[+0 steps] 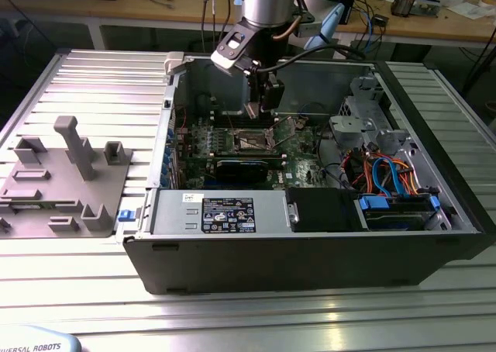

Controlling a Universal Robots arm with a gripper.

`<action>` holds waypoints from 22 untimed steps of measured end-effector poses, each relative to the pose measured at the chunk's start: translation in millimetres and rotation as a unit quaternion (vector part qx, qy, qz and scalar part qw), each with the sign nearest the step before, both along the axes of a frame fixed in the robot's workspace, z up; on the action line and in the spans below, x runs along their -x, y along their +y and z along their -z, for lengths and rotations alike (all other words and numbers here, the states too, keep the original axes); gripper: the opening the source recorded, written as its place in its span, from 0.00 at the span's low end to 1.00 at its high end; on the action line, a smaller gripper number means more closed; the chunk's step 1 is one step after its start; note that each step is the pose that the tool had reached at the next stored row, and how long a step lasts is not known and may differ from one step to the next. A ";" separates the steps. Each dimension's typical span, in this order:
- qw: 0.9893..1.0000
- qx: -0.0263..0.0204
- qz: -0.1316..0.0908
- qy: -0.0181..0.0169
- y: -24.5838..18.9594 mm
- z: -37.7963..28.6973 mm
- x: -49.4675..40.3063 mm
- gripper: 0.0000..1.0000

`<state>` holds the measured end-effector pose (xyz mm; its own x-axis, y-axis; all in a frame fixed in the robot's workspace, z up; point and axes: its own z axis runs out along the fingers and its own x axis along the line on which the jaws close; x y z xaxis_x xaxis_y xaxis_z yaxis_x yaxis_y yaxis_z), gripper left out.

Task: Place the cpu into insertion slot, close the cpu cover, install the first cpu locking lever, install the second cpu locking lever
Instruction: 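Place the cpu into insertion slot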

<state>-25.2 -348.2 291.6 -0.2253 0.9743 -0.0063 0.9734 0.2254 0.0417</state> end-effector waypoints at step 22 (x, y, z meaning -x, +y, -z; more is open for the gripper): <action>1.000 0.000 0.012 0.000 0.0 0.5 0.0 0.54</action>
<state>-25.2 -348.2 291.1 -0.2022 0.9793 -0.0063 0.9785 0.2022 0.0416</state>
